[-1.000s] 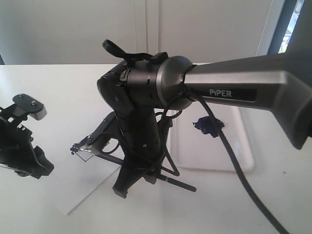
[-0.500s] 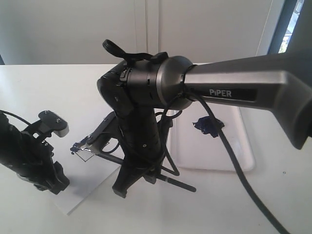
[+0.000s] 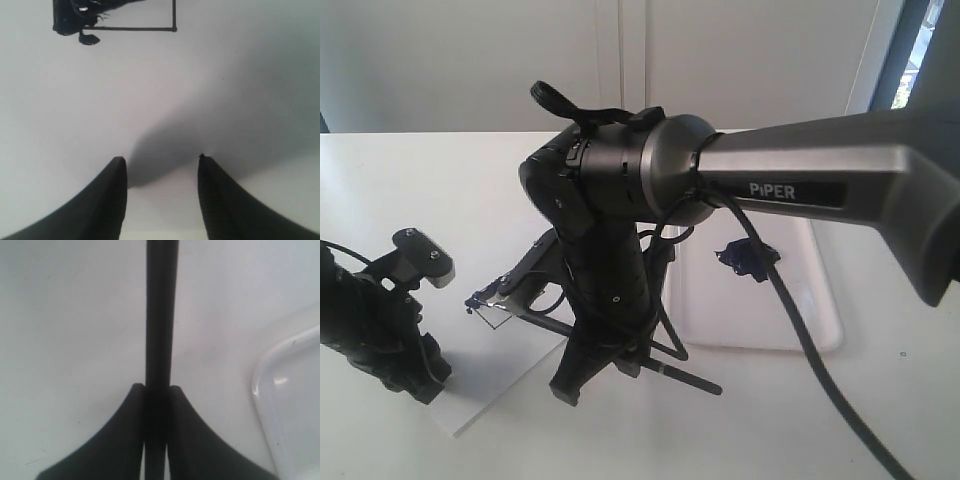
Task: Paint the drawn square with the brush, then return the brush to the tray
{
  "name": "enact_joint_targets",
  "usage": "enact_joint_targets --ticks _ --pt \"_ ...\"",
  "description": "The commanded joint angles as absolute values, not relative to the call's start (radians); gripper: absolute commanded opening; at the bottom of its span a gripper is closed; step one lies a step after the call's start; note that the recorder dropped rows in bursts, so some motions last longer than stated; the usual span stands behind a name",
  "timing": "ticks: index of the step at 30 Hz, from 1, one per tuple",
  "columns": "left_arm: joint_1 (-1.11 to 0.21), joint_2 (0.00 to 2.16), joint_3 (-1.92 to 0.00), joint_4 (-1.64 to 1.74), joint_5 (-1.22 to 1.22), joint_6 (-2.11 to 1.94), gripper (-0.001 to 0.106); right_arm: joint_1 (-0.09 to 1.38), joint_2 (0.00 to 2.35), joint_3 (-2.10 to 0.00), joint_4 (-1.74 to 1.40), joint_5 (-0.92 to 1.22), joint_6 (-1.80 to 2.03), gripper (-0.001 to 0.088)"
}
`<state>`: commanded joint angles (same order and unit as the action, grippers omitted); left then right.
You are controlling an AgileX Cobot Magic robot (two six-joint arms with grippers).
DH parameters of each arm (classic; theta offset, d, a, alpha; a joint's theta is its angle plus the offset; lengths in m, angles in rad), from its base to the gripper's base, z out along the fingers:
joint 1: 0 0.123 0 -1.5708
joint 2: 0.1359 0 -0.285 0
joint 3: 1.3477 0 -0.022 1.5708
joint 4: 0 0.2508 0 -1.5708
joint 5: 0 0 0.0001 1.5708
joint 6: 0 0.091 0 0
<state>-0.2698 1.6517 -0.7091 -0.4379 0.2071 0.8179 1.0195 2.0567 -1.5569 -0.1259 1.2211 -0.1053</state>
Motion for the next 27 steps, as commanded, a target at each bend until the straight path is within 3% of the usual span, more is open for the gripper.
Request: enact_joint_targets --ticks 27 --pt "-0.27 1.652 -0.709 -0.441 0.211 0.808 0.05 0.996 2.104 -1.557 -0.229 1.221 -0.017 0.0"
